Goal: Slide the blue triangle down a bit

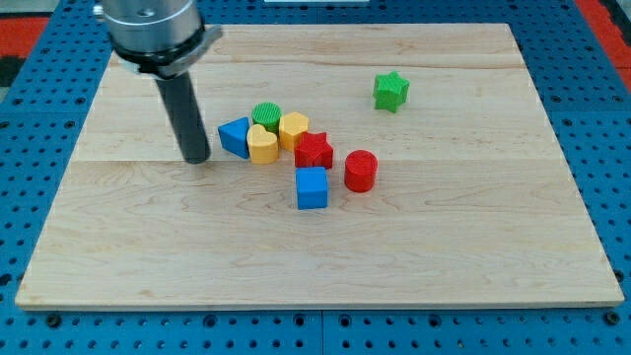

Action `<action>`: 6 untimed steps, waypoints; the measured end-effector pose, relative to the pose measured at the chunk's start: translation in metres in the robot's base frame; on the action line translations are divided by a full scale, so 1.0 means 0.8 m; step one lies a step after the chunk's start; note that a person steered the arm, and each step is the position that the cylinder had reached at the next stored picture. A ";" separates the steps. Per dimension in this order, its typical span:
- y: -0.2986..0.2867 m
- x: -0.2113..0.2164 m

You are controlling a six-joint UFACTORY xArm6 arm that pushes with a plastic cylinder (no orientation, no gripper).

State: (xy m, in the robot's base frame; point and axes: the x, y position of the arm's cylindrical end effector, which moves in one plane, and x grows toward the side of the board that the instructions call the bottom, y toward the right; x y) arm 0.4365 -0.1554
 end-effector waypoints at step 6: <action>0.037 -0.051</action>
